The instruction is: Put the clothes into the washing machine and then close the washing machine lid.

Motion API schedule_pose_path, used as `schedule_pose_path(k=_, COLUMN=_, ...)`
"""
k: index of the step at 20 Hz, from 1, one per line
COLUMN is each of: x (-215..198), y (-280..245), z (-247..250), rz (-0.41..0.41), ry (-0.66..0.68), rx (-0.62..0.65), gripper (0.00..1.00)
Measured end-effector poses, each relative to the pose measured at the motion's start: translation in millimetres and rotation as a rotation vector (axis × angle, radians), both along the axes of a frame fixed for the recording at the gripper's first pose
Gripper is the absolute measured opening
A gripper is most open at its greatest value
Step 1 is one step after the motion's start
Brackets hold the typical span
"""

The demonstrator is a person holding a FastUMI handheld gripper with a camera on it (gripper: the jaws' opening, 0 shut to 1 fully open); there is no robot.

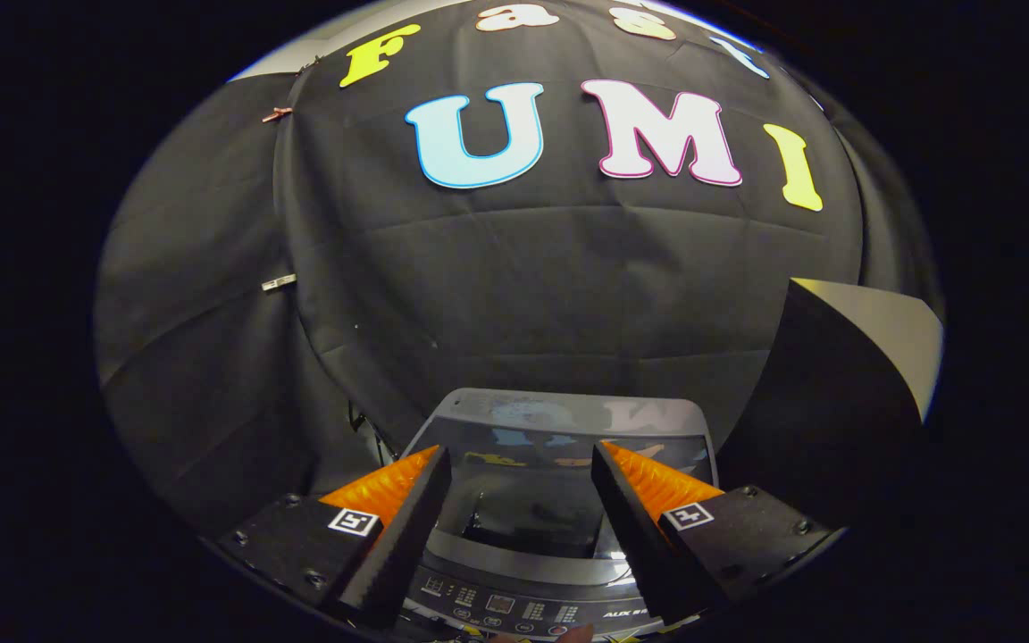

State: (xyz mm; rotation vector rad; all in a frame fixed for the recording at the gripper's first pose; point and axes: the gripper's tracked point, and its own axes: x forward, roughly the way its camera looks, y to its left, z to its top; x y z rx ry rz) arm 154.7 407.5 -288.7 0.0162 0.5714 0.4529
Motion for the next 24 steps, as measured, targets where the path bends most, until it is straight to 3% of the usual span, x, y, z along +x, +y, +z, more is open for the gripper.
schedule_pose_path(k=14, x=-38.6, y=-15.6, z=61.5, rz=0.018, ry=-0.161, rx=0.076, gripper=0.99)
schedule_pose_path(k=24, x=-59.7, y=-56.2, z=153.2, rz=0.021, ry=-0.318, rx=0.136, gripper=0.99)
